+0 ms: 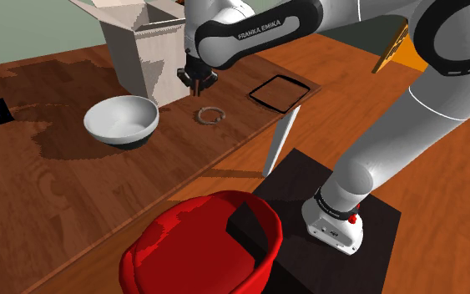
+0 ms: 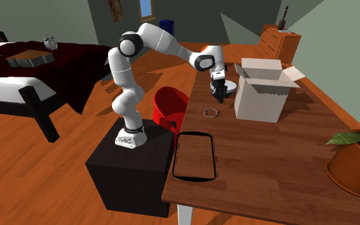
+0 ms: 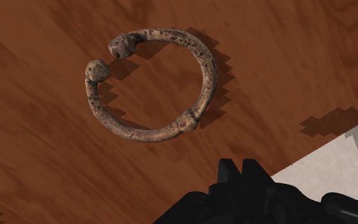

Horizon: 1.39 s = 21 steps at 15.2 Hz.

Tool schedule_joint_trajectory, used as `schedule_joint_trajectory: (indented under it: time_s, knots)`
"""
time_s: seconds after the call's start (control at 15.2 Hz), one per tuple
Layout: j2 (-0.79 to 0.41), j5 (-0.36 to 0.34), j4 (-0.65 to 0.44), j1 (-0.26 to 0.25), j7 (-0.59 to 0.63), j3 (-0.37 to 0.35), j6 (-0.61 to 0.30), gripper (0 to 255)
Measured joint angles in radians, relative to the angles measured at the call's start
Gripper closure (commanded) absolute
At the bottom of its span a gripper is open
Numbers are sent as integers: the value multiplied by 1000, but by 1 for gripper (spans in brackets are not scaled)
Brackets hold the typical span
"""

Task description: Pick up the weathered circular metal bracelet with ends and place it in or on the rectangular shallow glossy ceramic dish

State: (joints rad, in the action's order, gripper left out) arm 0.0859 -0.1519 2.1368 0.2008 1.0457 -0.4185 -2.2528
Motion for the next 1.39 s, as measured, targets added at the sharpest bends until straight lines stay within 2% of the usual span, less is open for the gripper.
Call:
schedule_joint_trajectory:
  time_s: [0.33, 0.4, 0.53, 0.79, 1.06, 1.39]
  knots:
    - [0, 0, 0, 0, 0, 0, 0, 255]
    - [0, 0, 0, 0, 0, 0, 0, 0]
    - [6, -9, 11, 1, 28, -3, 7, 0]
    - [48, -53, 81, 9, 236, -23, 78, 0]
    - [97, -61, 142, 14, 437, -50, 177, 0]
    - [82, -82, 189, 24, 488, -54, 138, 0]
